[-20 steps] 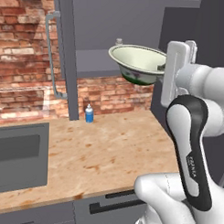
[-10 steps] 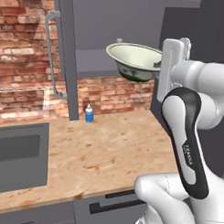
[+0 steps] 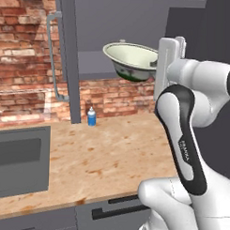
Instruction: Pick the mug and place it in the sink. Pick the bowl and place it in the open cabinet and then close the cabinet.
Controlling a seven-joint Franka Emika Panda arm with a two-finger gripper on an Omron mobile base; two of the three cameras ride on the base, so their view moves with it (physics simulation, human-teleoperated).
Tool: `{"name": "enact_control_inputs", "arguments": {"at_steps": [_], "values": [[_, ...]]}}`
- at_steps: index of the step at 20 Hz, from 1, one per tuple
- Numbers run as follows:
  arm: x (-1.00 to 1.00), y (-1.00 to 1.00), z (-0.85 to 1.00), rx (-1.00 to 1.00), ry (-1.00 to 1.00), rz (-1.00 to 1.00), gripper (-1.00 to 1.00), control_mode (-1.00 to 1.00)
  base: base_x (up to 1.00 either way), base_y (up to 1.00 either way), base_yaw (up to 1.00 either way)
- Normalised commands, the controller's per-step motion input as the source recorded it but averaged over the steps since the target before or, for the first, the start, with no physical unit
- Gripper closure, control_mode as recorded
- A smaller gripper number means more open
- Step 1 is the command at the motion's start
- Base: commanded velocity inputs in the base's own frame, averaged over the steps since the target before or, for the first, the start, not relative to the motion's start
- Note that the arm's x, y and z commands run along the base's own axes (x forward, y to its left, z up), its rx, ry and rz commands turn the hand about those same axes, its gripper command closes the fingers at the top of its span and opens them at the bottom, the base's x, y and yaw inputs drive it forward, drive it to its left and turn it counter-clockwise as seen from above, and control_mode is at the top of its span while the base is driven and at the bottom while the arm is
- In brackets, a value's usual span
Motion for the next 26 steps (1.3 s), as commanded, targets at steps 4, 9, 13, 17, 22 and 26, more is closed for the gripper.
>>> {"name": "enact_control_inputs", "arguments": {"at_steps": [4,9,13,17,22,26], "values": [[0.34,0.09,0.00,0.00,0.00,0.00,1.00,-1.00,0.00,0.00,0.00],[0.40,0.04,0.00,0.00,0.00,0.01,1.00,-1.00,0.00,0.00,0.00],[0.38,0.18,0.00,-0.01,0.00,0.00,1.00,-1.00,0.00,0.00,0.00],[0.40,0.26,0.00,-0.03,0.00,0.00,1.00,-1.00,0.00,0.00,0.00],[0.39,0.28,0.00,-0.01,0.00,0.00,1.00,-1.00,0.00,0.00,0.00],[0.47,0.16,-0.01,0.00,0.00,0.00,1.00,-1.00,0.00,0.00,0.00]]}}
